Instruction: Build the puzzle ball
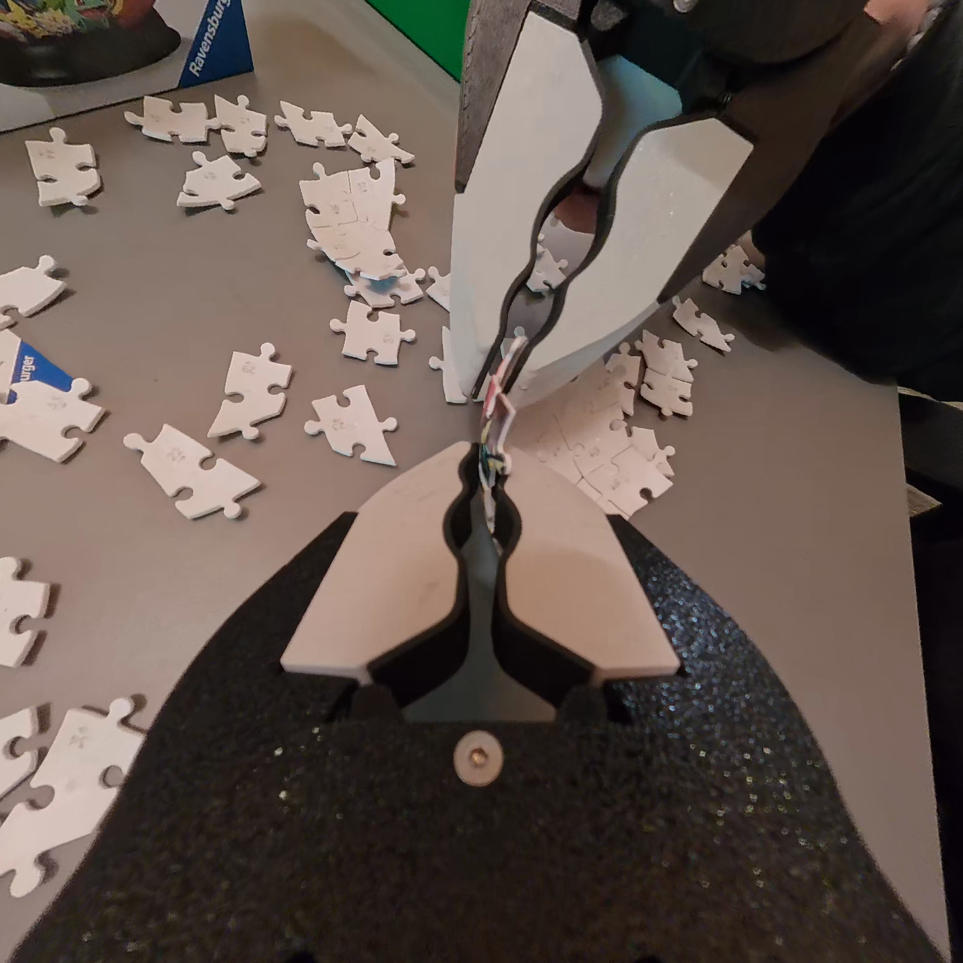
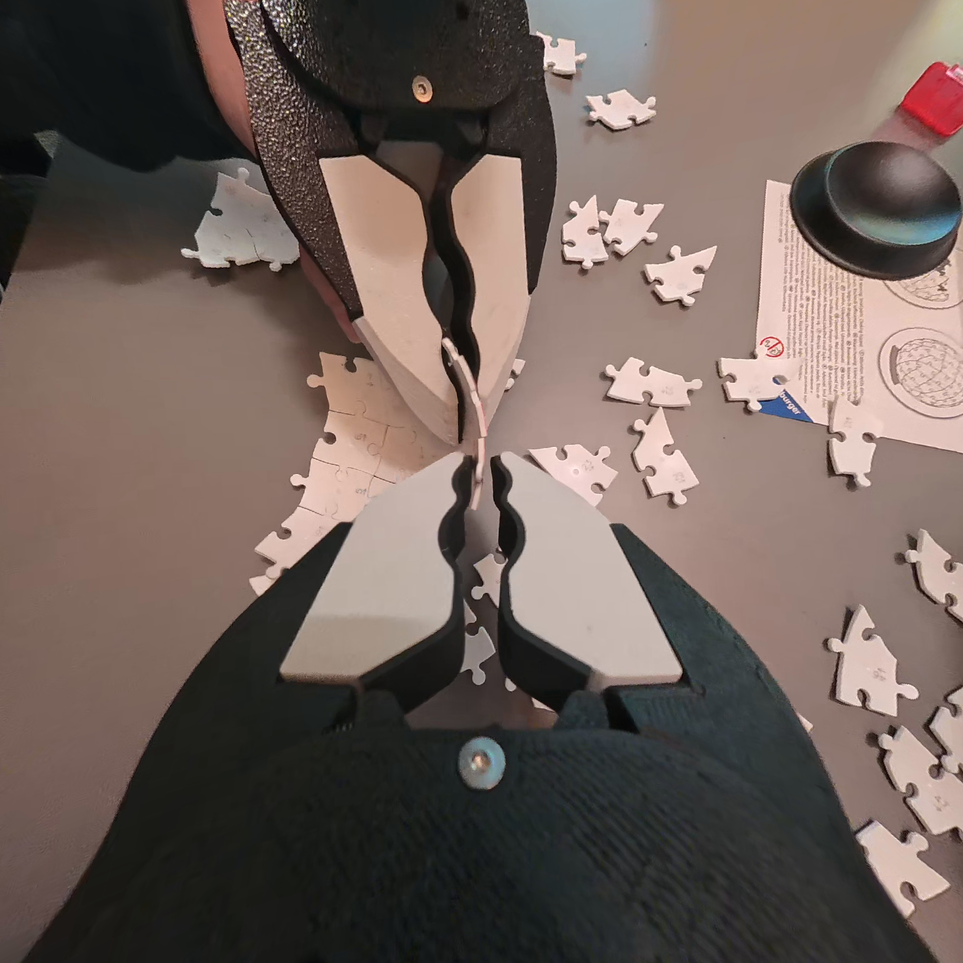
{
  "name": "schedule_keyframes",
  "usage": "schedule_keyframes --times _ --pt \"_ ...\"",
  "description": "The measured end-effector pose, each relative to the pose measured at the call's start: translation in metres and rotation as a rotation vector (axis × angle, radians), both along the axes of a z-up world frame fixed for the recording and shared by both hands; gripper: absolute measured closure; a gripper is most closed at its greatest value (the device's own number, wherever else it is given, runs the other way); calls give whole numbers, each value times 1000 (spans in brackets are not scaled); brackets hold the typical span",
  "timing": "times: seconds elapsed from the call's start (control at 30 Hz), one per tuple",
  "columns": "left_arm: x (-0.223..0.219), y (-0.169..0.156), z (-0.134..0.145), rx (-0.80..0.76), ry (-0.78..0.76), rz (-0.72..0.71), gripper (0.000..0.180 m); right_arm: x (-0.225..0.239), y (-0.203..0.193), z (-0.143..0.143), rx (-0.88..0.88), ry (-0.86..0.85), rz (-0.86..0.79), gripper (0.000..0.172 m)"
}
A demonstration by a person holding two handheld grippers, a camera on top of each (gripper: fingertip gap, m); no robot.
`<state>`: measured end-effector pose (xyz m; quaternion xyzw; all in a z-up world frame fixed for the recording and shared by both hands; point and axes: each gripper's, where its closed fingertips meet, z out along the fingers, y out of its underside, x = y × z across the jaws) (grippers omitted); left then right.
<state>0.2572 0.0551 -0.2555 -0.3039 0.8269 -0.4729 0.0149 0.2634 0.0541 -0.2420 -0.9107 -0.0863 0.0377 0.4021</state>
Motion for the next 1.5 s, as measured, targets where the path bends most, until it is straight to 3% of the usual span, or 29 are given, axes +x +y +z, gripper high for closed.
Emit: schedule_keyframes --times 0.33,0.47,0.97,1.3,1.5 --pt "0 -1 1 7 -24 -10 179 -2 -2 1 3 62 4 168" --pt "0 -2 0 13 -24 -11 178 -1 -1 7 38 8 16 160" --pt "-1 -2 1 14 -19 -16 179 -2 3 10 76 -34 36 169" --pt "-1 -3 1 20 -21 -29 179 -6 -1 16 119 -113 115 160" --pt "-2 -4 1 21 -24 -34 178 -3 0 18 133 -166 113 168"
